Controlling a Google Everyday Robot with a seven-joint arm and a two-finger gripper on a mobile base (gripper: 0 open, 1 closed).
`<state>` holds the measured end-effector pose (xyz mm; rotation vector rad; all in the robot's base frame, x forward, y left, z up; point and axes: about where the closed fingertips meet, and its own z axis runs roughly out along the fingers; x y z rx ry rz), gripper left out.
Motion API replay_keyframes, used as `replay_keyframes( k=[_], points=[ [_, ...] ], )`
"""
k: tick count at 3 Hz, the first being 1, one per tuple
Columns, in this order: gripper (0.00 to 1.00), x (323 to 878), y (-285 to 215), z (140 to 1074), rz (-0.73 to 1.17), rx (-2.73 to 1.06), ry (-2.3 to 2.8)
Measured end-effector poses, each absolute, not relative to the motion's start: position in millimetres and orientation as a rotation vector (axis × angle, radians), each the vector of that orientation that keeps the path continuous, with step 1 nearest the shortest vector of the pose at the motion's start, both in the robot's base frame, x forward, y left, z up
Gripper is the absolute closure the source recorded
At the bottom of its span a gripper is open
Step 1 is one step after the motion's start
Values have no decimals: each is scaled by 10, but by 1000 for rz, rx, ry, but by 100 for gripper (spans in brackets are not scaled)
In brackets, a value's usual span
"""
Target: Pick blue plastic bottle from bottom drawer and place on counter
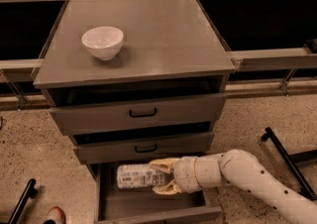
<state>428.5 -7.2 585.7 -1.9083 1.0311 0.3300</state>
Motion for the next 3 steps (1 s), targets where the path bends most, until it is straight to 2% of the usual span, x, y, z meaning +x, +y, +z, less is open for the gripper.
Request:
replay_keyframes(
  k=[2,3],
  points=[
    [100,4359,-62,6012,322,-1927,1038],
    [100,4479,-108,6452,313,-1976,1022]
  ],
)
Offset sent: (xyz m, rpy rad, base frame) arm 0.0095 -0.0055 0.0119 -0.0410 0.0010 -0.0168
